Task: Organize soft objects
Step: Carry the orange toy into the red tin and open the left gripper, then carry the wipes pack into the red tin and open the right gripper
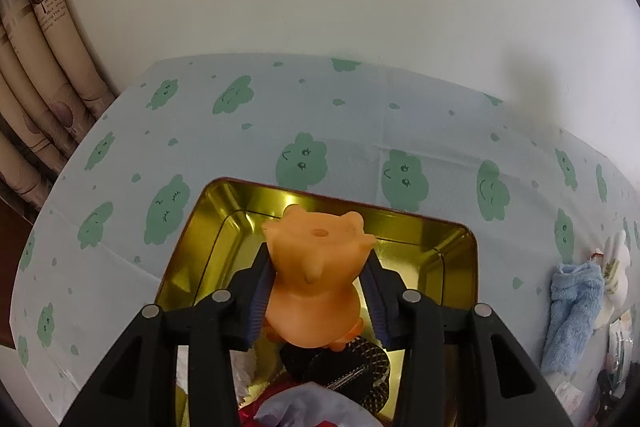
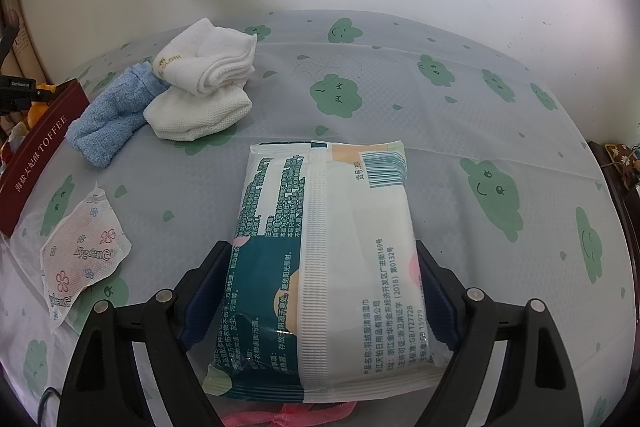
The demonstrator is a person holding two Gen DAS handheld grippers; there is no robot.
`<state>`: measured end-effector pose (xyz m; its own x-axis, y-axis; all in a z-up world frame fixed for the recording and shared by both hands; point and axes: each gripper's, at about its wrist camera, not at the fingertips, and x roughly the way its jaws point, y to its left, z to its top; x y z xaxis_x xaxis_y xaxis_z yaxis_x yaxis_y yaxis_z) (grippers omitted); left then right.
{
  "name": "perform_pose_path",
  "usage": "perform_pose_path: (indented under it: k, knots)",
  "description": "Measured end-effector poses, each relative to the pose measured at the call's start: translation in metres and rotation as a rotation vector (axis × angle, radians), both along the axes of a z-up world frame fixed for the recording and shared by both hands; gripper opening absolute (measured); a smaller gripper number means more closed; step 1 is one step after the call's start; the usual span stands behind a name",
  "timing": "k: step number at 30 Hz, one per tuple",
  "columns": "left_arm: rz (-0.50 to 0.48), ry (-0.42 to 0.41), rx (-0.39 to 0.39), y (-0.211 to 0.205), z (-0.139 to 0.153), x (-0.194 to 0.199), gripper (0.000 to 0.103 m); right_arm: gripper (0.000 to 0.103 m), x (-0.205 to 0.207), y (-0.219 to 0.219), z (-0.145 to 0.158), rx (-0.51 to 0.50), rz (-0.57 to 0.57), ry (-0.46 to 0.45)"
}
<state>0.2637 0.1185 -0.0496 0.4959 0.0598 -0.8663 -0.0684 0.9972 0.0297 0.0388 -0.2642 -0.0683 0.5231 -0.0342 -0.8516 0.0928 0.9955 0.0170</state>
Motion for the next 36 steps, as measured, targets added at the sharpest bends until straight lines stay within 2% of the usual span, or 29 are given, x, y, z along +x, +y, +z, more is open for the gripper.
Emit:
perform_pose_path:
  k: [6,8,13,20,26,32,36]
  knots:
    - [-0.008,0.011,0.017,-0.003,0.0,-0.002,0.047,0.084,0.0,0.0,0.0,0.0,0.0,0.0]
    - [-0.013,0.007,0.023,-0.005,0.001,-0.004,0.052,0.084,0.0,0.0,0.0,0.0,0.0,0.0]
    - [-0.041,-0.007,0.028,-0.01,0.009,-0.012,0.052,0.084,0.0,0.0,0.0,0.0,0.0,0.0]
    - [-0.039,-0.094,0.035,-0.013,0.033,-0.047,0.052,0.084,0.0,0.0,0.0,-0.001,0.0,0.001]
    - [-0.067,-0.128,0.094,-0.017,0.045,-0.088,0.052,0.083,0.001,0.0,0.0,-0.003,0.001,0.001]
    - [-0.088,-0.169,0.13,-0.02,0.047,-0.13,0.052,0.063,-0.004,0.003,0.004,-0.023,0.013,-0.021]
    - [-0.097,-0.201,0.164,-0.017,0.046,-0.152,0.052,0.059,-0.005,0.007,0.006,-0.051,0.026,-0.029]
